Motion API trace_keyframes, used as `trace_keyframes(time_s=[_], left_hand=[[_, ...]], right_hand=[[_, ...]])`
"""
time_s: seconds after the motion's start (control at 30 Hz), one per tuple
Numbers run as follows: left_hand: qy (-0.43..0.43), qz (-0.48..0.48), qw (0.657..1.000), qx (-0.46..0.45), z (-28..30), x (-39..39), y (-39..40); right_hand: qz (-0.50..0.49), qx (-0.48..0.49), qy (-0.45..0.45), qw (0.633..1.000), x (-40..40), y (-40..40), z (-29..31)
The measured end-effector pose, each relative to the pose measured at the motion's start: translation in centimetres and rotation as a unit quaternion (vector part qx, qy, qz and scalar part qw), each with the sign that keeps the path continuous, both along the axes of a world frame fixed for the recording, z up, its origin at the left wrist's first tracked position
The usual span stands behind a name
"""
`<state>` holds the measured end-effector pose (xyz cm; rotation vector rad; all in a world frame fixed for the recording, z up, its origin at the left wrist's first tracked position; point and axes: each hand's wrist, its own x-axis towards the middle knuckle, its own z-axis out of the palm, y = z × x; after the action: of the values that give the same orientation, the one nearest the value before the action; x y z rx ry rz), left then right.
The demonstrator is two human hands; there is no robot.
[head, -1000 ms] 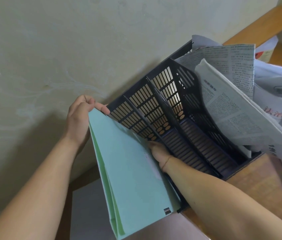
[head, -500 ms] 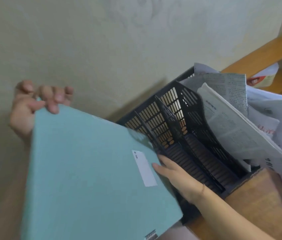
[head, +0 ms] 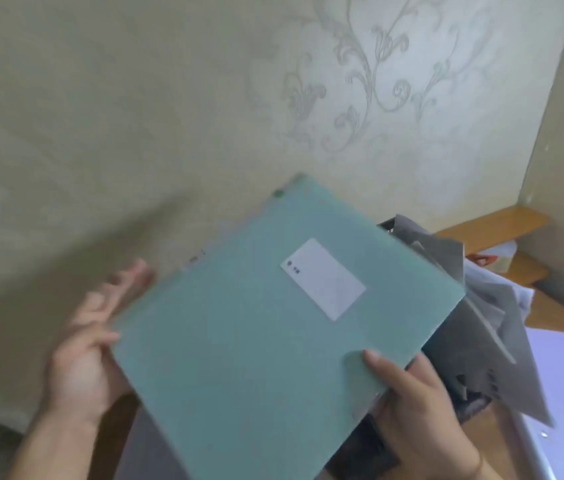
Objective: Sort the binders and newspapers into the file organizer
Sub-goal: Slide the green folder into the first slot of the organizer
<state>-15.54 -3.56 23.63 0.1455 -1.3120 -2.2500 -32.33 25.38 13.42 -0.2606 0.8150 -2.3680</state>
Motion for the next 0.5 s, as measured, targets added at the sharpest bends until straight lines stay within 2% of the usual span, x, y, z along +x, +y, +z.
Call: trace_keyframes(time_s=[0.03, 0.1, 0.13, 0.2, 0.3, 0.4, 0.43, 0.5], left_hand=[[-0.023, -0.006, 0.992, -0.126, -1.2, -0.9, 1.8], [-0.191, 0.038, 0.957, -0.216, -3.3, -1.7, 2.8], [-0.217, 0.030, 0.946, -0.238, -4.0, -1.9, 2.8], [-0.247, 0.012, 0.939, -0.239, -4.9, -2.6, 2.7], [-0.226, 0.026, 0.962, -0.151, -7.0, -3.8, 4.9], [-0.216, 0.014, 0.969, -0.119, -9.1, -4.5, 6.9], [-0.213, -0.001, 0.968, -0.134, -9.5, -4.9, 7.5], [-0.234, 0.015, 0.942, -0.241, -10.4, -5.5, 7.7]], right_hand=[[-0.020, 0.012, 0.038, 0.999, -1.2, 0.6, 0.5], [-0.047, 0.020, 0.083, 0.995, -2.9, 1.4, 1.2], [-0.058, 0.026, 0.096, 0.993, -3.4, 1.7, 1.8], [-0.074, 0.045, 0.134, 0.987, -3.9, 2.5, 2.3], [-0.057, 0.099, 0.174, 0.978, -2.9, 4.1, 1.5], [0.073, 0.141, 0.172, 0.972, -0.8, 6.3, -0.8], [0.087, 0.141, 0.162, 0.973, -0.1, 7.2, -1.4], [0.020, 0.172, 0.171, 0.970, 0.4, 9.1, -2.7]])
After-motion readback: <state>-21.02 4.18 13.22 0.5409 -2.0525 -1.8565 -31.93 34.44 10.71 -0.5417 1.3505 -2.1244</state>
